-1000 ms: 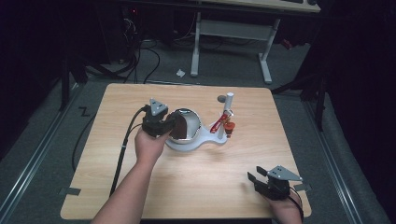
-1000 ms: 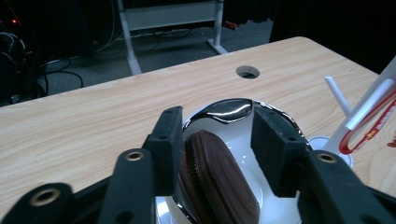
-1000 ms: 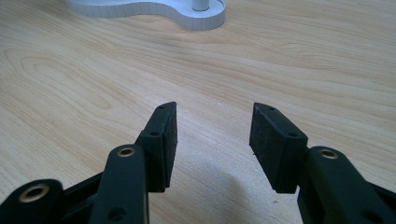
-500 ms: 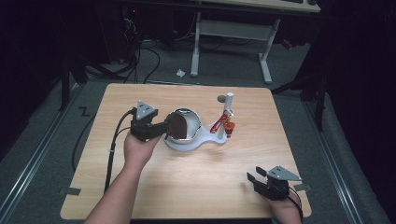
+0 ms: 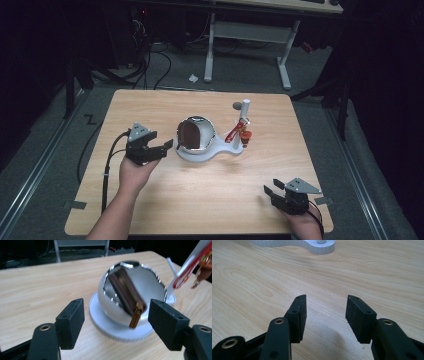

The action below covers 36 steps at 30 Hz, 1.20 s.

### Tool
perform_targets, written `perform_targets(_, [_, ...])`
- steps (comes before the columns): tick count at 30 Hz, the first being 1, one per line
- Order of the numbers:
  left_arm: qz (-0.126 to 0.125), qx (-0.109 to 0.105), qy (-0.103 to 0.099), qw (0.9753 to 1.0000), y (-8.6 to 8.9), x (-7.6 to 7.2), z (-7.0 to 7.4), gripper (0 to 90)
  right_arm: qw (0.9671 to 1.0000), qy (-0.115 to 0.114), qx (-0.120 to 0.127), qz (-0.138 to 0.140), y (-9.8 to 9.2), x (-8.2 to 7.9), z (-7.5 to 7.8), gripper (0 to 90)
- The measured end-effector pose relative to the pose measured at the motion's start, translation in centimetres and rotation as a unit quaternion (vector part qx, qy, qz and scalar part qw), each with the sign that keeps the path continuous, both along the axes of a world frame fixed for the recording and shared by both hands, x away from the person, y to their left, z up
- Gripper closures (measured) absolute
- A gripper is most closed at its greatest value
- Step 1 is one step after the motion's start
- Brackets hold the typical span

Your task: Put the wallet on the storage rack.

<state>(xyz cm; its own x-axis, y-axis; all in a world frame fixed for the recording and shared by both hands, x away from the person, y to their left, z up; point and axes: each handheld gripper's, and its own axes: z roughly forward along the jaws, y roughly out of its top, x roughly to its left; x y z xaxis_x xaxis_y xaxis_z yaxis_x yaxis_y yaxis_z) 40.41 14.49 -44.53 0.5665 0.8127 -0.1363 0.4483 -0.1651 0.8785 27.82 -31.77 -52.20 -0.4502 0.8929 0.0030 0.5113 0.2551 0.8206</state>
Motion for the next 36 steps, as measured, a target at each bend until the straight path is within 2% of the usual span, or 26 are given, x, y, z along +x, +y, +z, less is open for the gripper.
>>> perform_targets(7, [0.005,0.015,0.032,0.9994,1.8,-1.1,-3.4,26.1,1.0,0.0,-0.001,0.001,0.1,0.0,-0.1,51.8])
perform_targets(9, [0.004,0.019,0.047,0.9987,2.6,-1.8,-4.7,25.0,1.0,0.001,-0.002,0.0,0.1,0.1,-0.1,51.8])
perform_targets(13, [0.0,0.031,0.052,0.9982,3.2,-2.9,-5.8,24.3,1.0,0.002,-0.003,-0.001,0.1,0.0,-0.1,51.8])
perform_targets(15, [-0.002,0.041,0.057,0.9975,3.7,-3.8,-6.6,24.0,1.0,0.002,-0.002,-0.002,0.2,0.0,-0.1,51.8])
perform_targets(17, [-0.004,0.067,0.064,0.9957,4.3,-4.8,-7.5,23.6,1.0,0.003,-0.002,-0.001,0.2,0.0,-0.2,51.8])
perform_targets(20, [0.005,0.093,0.05,0.9944,5.6,-7.5,-8.9,24.2,1.0,0.002,-0.003,-0.001,0.3,-0.1,-0.2,51.8])
perform_targets(21, [0.006,0.098,0.053,0.9938,6.0,-8.4,-9.0,24.2,1.0,0.002,-0.003,-0.001,0.3,-0.1,-0.2,51.8])
perform_targets(25, [0.014,0.062,0.026,0.9976,7.4,-9.9,-7.6,25.2,1.0,0.0,-0.004,-0.006,0.3,-0.2,-0.1,51.7])
perform_targets(26, [0.012,0.059,0.032,0.9977,7.6,-9.8,-7.7,25.1,0.9999,0.003,-0.004,-0.009,0.4,-0.1,-0.1,51.7])
perform_targets(30, [0.005,0.061,0.032,0.9976,7.7,-9.5,-7.8,25.2,0.9999,0.005,-0.005,-0.013,0.6,0.1,-0.2,51.7])
perform_targets(36, [-0.002,0.054,0.042,0.9977,7.9,-9.1,-8.0,24.8,0.9997,0.009,-0.013,-0.018,0.8,0.2,-0.4,51.5])
